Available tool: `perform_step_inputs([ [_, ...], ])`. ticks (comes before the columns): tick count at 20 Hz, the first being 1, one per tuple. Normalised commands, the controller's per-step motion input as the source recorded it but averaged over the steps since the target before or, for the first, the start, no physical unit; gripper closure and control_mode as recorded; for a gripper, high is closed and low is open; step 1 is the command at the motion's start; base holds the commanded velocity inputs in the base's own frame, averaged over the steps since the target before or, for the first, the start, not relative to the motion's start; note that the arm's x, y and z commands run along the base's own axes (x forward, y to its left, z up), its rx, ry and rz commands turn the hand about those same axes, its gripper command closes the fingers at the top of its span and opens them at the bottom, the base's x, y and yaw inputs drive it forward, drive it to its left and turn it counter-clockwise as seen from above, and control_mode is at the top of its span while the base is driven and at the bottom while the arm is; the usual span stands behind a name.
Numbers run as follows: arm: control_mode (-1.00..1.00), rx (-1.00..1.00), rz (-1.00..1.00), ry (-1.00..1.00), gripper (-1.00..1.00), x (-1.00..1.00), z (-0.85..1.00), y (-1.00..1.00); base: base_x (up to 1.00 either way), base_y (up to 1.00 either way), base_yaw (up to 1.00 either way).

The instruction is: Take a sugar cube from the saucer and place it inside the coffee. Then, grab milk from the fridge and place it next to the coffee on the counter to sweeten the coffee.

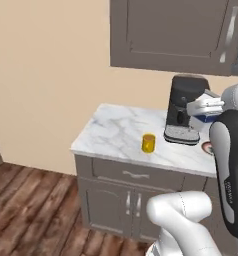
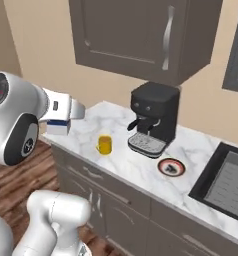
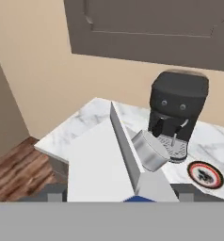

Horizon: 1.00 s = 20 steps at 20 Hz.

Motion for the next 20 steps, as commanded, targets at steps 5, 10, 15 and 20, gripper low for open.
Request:
perform_step_inputs([
  [5,1.0,0.0,0.0,0.0,1.0,0.0,0.0,0.0,0.48,0.5,-0.54],
  [10,1.0,0.0,0.0,0.0,1.0,0.0,0.0,0.0,0.12,0.31,-0.49],
  [15,1.0,0.0,0.0,0.0,1.0,0.0,0.0,0.0,0.18,0.41,-0.32],
  [20,1.0,0.0,0.0,0.0,1.0,0.0,0.0,0.0,0.07,0.35,-0.05],
])
